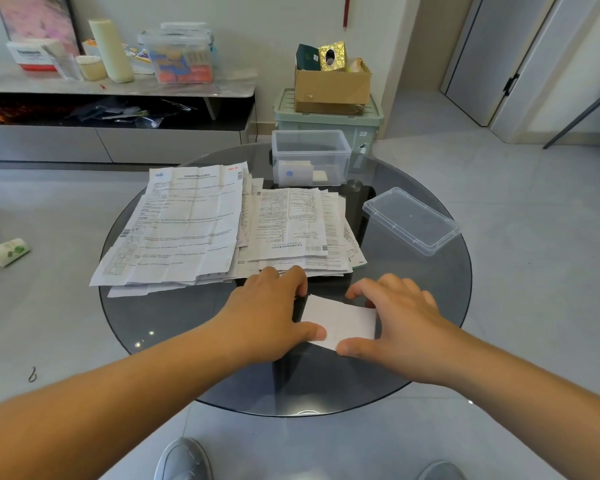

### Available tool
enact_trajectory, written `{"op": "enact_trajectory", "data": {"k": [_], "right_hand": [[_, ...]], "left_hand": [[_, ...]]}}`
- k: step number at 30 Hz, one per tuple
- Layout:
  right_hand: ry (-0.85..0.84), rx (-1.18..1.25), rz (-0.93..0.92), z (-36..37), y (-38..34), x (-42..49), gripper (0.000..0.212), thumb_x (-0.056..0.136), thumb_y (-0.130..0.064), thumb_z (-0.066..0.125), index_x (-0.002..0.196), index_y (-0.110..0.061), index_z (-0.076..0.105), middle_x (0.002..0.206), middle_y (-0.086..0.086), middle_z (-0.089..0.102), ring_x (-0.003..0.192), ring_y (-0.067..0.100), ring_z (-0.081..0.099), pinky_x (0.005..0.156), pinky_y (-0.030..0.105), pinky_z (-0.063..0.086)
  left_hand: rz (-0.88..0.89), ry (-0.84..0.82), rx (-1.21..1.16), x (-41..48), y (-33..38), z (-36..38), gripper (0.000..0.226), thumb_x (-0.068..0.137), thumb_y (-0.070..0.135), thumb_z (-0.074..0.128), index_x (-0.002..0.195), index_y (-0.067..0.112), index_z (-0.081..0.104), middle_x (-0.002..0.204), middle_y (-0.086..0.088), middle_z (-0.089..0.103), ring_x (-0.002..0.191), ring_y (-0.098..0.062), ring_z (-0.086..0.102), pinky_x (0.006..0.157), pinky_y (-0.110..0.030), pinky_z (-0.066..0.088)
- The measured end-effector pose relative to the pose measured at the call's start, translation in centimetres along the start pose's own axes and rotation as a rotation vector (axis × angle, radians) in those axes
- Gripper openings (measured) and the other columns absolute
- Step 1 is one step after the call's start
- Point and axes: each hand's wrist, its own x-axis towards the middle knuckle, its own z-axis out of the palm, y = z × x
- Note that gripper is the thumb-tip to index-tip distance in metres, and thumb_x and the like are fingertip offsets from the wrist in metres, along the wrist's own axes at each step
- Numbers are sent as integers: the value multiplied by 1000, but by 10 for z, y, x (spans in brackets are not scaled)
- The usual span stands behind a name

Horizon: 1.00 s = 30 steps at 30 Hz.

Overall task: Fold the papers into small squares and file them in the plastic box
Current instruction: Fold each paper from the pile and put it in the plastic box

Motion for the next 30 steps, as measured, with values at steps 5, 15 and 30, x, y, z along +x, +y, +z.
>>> {"op": "enact_trajectory", "data": {"k": [5, 15, 30], "right_hand": [[-71, 5, 15, -16, 13, 0, 74, 75, -62, 75, 136, -48, 35, 123, -12, 41, 124, 16, 35, 105, 38, 35], [-66, 96, -147, -17, 13, -1, 54, 79, -44, 81, 119, -53, 45, 121, -21, 35, 123, 6, 32, 105, 35, 42], [-58, -103, -325, -10, 2, -6, 48, 95, -45, 61, 141, -42, 48, 119, -15, 29, 117, 8, 30, 100, 24, 36]], "left_hand": [[43, -14, 57, -4, 1, 0, 64, 85, 62, 67, 138, 42, 37, 125, 2, 45, 115, -18, 46, 101, -35, 45], [103, -50, -25, 0, 2, -6, 58, 67, 56, 85, 112, 36, 53, 113, 12, 40, 105, -10, 41, 80, -23, 39], [36, -146, -63, -3, 15, -14, 42, 74, 49, 83, 100, 30, 56, 93, 14, 57, 82, -6, 55, 65, -21, 40]]}}
